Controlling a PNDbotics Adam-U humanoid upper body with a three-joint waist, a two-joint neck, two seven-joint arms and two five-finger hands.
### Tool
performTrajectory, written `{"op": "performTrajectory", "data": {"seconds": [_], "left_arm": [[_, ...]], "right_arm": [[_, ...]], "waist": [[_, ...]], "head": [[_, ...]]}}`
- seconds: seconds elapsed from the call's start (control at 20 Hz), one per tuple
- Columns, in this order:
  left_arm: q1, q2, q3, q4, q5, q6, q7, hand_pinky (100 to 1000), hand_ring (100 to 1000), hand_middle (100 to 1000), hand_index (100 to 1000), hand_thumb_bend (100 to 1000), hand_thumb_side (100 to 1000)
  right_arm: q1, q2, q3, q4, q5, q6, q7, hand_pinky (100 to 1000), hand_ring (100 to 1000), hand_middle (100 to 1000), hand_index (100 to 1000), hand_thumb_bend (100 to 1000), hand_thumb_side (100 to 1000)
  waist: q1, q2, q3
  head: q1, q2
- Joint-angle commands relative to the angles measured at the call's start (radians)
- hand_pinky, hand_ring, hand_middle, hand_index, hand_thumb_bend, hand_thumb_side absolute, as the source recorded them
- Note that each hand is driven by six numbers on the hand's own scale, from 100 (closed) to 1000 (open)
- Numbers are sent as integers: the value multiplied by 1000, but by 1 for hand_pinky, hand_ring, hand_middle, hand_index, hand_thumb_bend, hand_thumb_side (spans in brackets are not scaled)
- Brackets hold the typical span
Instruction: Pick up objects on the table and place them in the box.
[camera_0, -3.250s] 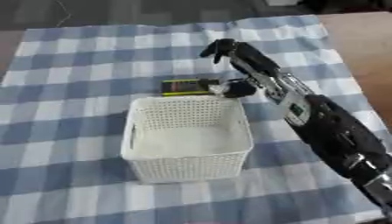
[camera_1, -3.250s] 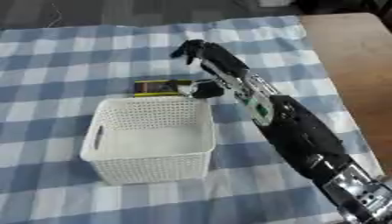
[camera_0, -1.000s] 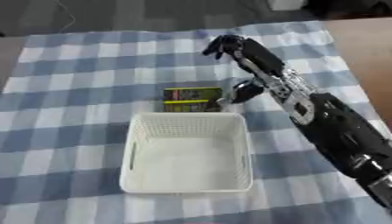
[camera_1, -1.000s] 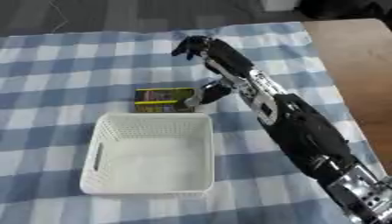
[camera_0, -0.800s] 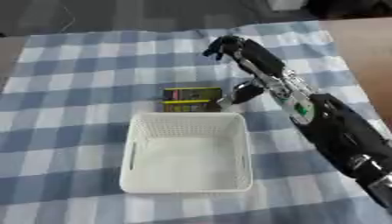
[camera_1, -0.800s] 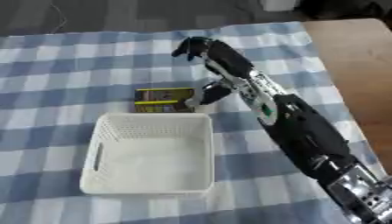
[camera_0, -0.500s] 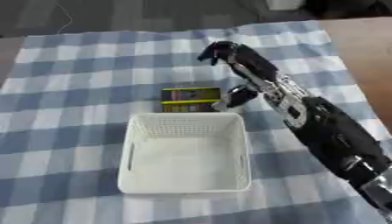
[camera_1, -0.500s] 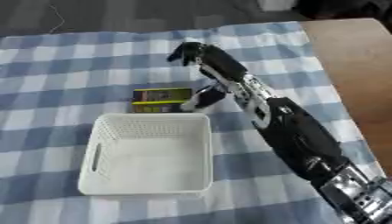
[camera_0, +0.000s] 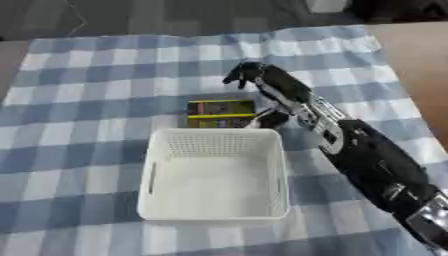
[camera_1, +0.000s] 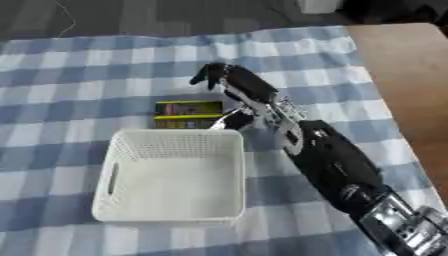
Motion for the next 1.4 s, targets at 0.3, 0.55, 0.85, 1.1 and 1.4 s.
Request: {"op": "performTrajectory", "data": {"seconds": [0.3, 0.55, 0.85, 1.1, 1.4], "left_arm": [[-19, 4, 0, -11, 6, -1, -4, 629, 640, 783, 807, 777, 609], [-19, 5, -1, -11, 6, -1, -4, 629, 640, 782, 807, 777, 608], [-20, 4, -1, -11, 6, -2, -4, 630, 640, 782, 807, 778, 608], [-22, 3, -1, -11, 7, -2, -4, 631, 640, 782, 807, 778, 607], [-25, 1, -1, -11, 8, -2, -4, 631, 640, 782, 807, 778, 607]], "right_arm": [[-10, -5, 1, 1, 39, -9, 21, 100, 573, 636, 745, 906, 564], [-11, -3, 1, 11, 49, 9, 59, 100, 531, 500, 687, 914, 588], [-16, 0, 2, 22, 67, 38, 110, 100, 515, 419, 669, 909, 594], [-19, 3, -1, 19, 80, 66, 112, 100, 485, 370, 625, 899, 563], [-23, 13, -9, 15, 75, 102, 15, 100, 316, 209, 449, 859, 457]], "waist": [[-1, -19, 2], [0, -20, 1], [-1, -20, 3], [-2, -20, 5], [-3, -20, 7]], "head": [[-11, -10], [-11, -10], [-10, -10], [-8, -9], [-8, -10]]}}
